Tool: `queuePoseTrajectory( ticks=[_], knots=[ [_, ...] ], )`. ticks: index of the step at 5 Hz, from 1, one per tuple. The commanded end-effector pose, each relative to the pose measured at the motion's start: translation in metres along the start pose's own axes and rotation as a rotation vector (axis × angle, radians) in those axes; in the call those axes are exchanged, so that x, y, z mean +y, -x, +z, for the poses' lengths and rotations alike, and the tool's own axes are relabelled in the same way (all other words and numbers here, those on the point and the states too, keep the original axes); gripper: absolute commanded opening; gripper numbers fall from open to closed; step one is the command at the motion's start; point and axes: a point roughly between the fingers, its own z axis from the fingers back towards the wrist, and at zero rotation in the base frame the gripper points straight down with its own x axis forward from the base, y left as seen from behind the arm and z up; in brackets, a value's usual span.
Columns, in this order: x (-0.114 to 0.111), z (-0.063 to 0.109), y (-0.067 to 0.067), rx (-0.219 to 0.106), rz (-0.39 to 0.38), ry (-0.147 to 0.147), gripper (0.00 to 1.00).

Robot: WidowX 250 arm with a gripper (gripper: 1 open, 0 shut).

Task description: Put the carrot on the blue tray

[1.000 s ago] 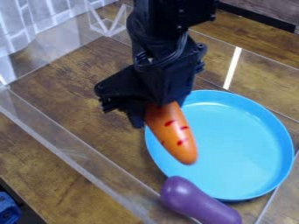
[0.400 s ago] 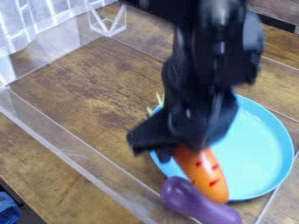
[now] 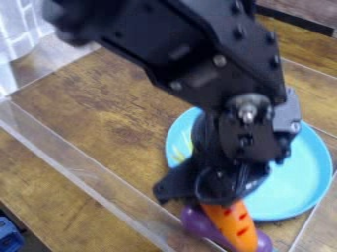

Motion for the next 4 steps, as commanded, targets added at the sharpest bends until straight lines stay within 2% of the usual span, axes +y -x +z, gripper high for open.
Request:
queuePoseTrajectory(
  ticks=[1, 2, 4],
  knots=[
    [0.004, 0.003, -0.012, -0.010, -0.014, -0.050, 0.00],
    [0.006, 0.006, -0.004, -0.014, -0.018, -0.058, 0.00],
    [0.009, 0.001, 0.015, -0.028, -0.007, -0.059, 0.00]
  ],
)
